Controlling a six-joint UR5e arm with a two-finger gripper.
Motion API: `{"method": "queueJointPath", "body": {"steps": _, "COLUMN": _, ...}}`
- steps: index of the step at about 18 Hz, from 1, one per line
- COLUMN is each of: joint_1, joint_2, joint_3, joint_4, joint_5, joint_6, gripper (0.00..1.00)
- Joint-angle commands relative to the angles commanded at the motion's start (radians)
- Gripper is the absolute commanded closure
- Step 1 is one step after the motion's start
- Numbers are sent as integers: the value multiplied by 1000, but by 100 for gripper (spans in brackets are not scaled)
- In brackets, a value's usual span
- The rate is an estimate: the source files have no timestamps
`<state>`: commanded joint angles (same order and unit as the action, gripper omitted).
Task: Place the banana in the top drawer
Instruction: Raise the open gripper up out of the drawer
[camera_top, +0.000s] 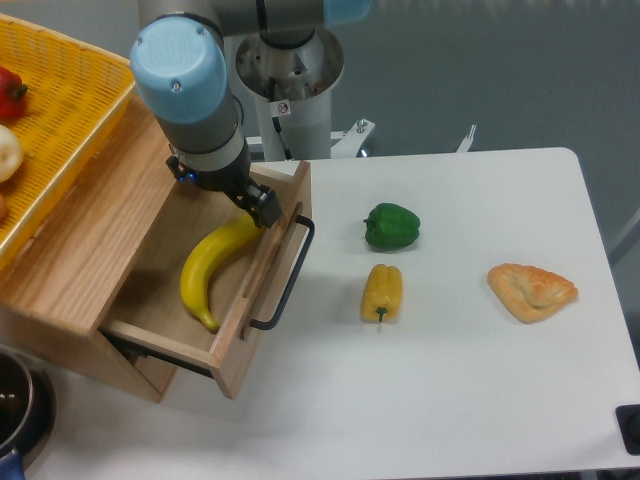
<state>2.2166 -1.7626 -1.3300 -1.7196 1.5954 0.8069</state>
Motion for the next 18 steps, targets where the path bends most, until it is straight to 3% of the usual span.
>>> {"method": "queueJointPath", "body": {"steps": 5, "joint_1": 21, "joint_2": 35, "joint_3": 29, "joint_4": 0, "joint_5": 0, "joint_6": 49, "gripper": 1}}
{"method": "queueJointPath", "body": {"steps": 9, "joint_1": 83, "joint_2": 54, "joint_3": 54, "joint_4": 5, "joint_5": -17, "joint_6": 104, "gripper": 1}}
{"method": "queueJointPath", "body": {"steps": 15, "joint_1": 176, "joint_2": 46, "joint_3": 22, "joint_4": 139, "joint_5": -18, "joint_6": 132, "gripper": 0}}
{"method": "queueJointPath", "body": {"steps": 18, "joint_1": 244, "joint_2": 16, "joint_3": 11, "joint_4": 189, "joint_5": -18, "joint_6": 230, "gripper": 0}}
